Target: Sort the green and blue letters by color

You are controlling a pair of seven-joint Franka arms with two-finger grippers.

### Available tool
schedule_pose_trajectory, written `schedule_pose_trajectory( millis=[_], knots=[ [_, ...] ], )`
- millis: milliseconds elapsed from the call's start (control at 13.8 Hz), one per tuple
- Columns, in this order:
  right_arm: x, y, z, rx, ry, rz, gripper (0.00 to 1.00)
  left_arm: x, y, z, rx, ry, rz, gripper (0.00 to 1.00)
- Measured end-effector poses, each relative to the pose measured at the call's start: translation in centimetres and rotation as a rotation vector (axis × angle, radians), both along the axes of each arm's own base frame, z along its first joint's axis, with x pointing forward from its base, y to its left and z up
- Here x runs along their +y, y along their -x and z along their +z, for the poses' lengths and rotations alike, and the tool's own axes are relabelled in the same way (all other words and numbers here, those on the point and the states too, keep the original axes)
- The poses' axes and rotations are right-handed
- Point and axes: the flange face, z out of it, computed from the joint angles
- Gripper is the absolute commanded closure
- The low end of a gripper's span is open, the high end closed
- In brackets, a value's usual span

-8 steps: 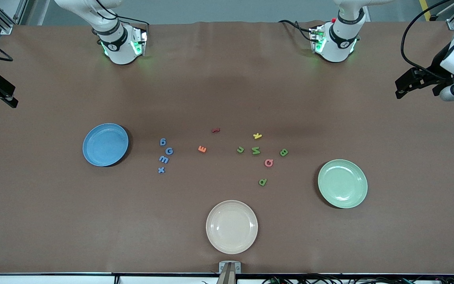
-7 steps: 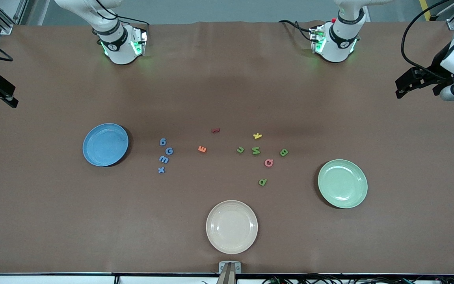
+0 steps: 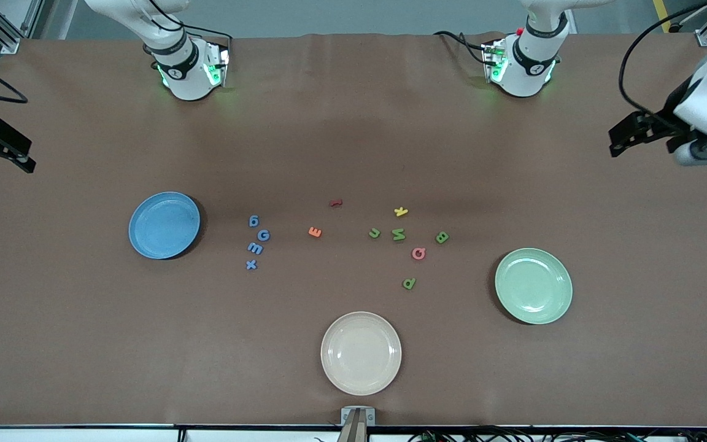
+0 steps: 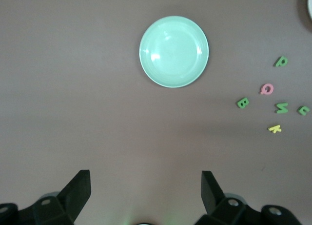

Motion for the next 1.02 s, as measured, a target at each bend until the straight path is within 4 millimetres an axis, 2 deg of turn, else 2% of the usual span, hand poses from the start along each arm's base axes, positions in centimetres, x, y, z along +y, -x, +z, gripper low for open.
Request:
schedule_pose_trajectory(
  millis=[145,291,436,509,655,800,873,1018],
  knots=[
    [1.5,-1.0,-1.7,0.030,0.001,0.026,0.00,-2.4,-1.8,-4.0,0.026,0.005,0.037,0.00],
    [3.7,-2.2,-4.2,0.071,0.005,0.061,0.00,-6.3,-2.9,-9.0,0.009,0.015,0.122,0.00],
    [5.9,-3.5,-7.0,0.113,0.010,0.096,0.00,-10.3,-2.9,-13.7,-0.008,0.031,0.176,0.00],
    [6.9,-4.1,-8.3,0.125,0.013,0.111,0.00,-11.6,-2.9,-16.0,-0.010,0.038,0.191,0.00],
    [8.5,-5.0,-10.5,0.147,0.019,0.135,0.01,-12.7,-3.0,-20.6,-0.017,0.055,0.253,0.00],
    [9.8,-5.8,-13.3,0.188,0.025,0.155,0.01,-14.1,-3.1,-25.4,-0.016,0.076,0.333,0.05],
    [10.8,-6.5,-15.2,0.195,0.028,0.168,0.01,-15.2,-3.0,-27.4,-0.012,0.087,0.373,0.07],
    [12.7,-8.2,-20.4,0.187,0.029,0.184,0.01,-17.3,-2.9,-31.4,0.000,0.096,0.438,0.12]
  ],
)
